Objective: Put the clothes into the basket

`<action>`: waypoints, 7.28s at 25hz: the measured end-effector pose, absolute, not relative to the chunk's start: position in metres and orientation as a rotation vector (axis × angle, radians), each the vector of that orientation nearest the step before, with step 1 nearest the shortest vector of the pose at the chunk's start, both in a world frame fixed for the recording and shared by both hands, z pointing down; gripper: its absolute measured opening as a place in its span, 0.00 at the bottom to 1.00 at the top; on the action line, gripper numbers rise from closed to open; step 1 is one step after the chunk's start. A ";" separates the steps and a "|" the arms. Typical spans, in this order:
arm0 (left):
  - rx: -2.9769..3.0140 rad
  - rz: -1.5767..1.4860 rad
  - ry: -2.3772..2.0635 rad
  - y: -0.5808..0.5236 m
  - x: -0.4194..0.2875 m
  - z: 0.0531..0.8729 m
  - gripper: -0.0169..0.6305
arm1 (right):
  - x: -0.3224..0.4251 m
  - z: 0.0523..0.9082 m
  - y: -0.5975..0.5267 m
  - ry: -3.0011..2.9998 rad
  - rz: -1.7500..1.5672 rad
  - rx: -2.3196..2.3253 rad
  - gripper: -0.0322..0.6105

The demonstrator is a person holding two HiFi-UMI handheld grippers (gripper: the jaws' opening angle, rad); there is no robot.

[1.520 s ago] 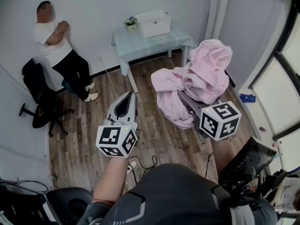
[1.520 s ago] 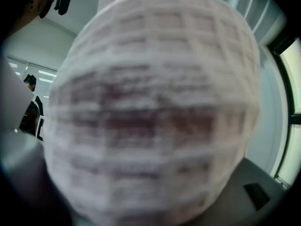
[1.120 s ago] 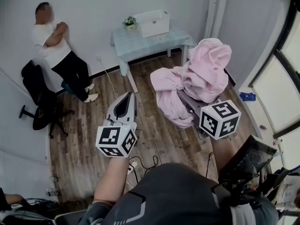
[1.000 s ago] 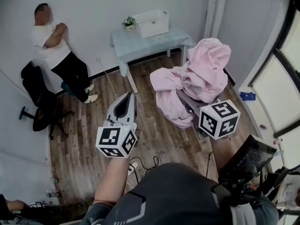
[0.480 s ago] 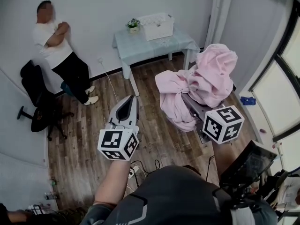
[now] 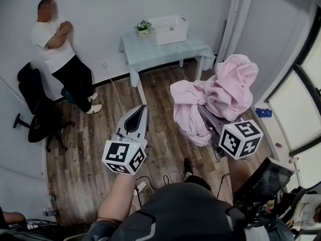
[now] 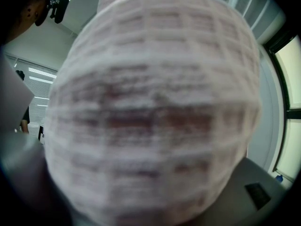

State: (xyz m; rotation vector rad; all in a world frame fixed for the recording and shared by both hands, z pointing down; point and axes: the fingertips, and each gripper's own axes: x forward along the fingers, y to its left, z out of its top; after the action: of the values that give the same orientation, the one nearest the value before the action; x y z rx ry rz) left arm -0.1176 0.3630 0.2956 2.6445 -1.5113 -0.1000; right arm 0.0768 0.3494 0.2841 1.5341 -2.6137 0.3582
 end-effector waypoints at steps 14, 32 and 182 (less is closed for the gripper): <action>2.624 -0.123 -1.596 0.355 -0.104 0.327 0.04 | 0.086 0.312 0.330 -2.756 0.325 1.450 0.55; 2.547 -0.040 -1.648 0.234 -0.038 0.308 0.04 | 0.154 0.293 0.193 -2.816 0.382 1.351 0.55; 2.358 0.190 -1.597 -0.613 -0.193 0.467 0.04 | 0.019 0.688 -0.684 -1.570 2.236 1.526 0.55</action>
State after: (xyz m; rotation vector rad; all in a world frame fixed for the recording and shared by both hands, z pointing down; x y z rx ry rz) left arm -0.1930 -0.6130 0.4672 2.3576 -1.5966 0.1897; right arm 0.0190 -0.6843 0.6884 1.5264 -1.5698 2.2364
